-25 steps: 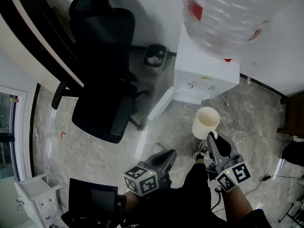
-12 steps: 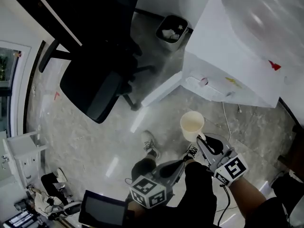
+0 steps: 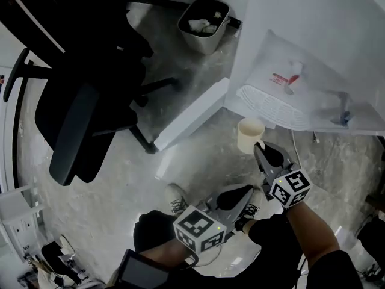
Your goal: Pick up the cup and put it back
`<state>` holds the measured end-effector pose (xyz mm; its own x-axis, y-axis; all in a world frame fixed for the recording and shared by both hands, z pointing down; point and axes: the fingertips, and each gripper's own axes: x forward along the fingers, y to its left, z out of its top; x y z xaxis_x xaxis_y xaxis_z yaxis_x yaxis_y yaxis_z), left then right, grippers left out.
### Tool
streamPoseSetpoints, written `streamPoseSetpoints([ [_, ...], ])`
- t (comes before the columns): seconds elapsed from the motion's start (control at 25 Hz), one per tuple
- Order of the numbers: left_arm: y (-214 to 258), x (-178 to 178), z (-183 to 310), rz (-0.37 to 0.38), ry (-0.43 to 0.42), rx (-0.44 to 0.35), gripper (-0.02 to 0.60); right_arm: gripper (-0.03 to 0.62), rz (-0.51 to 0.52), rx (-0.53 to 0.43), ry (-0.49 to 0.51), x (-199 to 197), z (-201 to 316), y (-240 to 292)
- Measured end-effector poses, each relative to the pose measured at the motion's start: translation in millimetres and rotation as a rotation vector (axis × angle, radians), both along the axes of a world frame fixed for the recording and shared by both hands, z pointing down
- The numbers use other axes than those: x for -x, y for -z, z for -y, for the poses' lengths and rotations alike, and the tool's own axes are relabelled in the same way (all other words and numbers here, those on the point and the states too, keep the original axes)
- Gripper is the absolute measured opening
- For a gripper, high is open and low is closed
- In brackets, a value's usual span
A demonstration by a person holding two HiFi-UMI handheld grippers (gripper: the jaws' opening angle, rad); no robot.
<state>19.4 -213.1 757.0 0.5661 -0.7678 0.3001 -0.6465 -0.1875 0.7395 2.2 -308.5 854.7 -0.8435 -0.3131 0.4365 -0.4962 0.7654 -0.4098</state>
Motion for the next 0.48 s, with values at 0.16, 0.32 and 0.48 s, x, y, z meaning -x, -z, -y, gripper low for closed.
streamPoseSetpoints([
  [0.16,-53.1,5.6,17.2,-0.023,-0.029,-0.073,0.005,0.044,-0.059,-0.025,-0.118,9.7,56.4,-88.0],
  [0.32,-73.4,1.7,25.6,-0.103,-0.123,-0.128,0.005,0.044,-0.104,-0.039,-0.257,14.2,109.6,-153.7],
  [0.48,-102.7,0.1,21.5,-0.087,-0.227,-0.152,0.005,0.044,-0.151,-0.048,-0.361,10.9,152.9,-205.0],
])
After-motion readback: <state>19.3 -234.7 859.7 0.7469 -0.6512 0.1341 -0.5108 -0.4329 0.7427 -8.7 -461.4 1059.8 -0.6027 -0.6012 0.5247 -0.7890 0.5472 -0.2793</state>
